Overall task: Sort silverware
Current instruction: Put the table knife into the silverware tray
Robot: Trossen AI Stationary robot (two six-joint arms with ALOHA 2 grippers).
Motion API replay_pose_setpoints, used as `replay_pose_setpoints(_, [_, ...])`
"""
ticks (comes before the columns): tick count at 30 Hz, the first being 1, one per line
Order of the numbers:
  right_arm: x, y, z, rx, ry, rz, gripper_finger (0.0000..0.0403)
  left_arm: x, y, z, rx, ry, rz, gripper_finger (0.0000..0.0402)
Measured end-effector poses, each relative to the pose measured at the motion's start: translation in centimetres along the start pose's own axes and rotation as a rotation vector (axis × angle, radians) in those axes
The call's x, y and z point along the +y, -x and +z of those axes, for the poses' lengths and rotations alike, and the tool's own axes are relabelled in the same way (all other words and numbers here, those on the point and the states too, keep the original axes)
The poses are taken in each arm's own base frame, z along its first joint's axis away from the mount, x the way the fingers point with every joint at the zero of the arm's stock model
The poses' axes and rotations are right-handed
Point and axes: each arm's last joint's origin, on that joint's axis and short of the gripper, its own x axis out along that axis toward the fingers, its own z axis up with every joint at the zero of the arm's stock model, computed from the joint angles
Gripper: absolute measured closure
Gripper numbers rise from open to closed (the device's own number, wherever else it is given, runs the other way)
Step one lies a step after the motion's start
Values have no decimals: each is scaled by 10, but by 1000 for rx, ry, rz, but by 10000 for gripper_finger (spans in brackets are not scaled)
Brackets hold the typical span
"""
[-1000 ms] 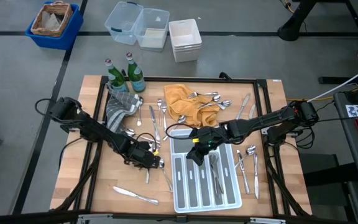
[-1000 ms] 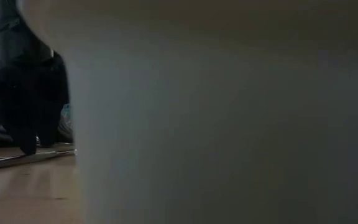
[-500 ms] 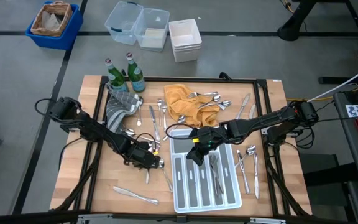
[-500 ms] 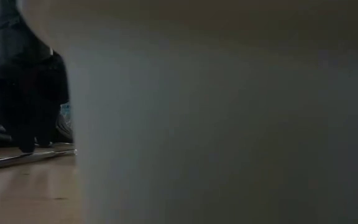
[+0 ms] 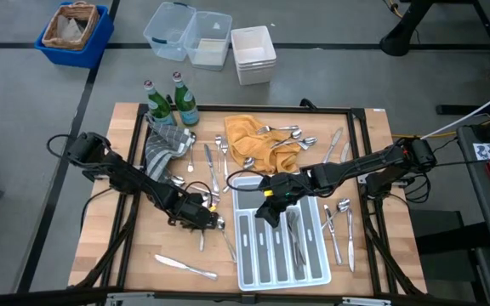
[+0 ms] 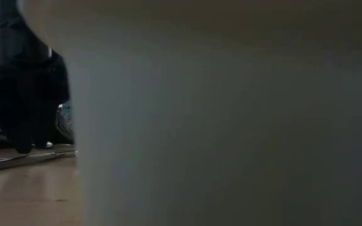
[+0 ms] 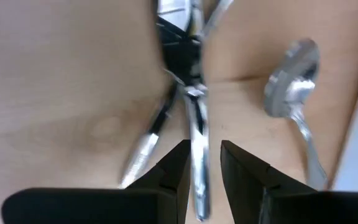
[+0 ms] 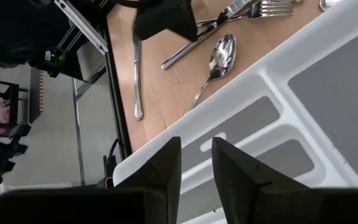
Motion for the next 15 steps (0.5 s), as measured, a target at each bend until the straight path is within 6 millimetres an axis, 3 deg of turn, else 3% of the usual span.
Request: replay_pose_setpoints(15, [1, 0, -1, 24, 23, 26, 311, 3, 1, 7, -148, 29, 1, 325])
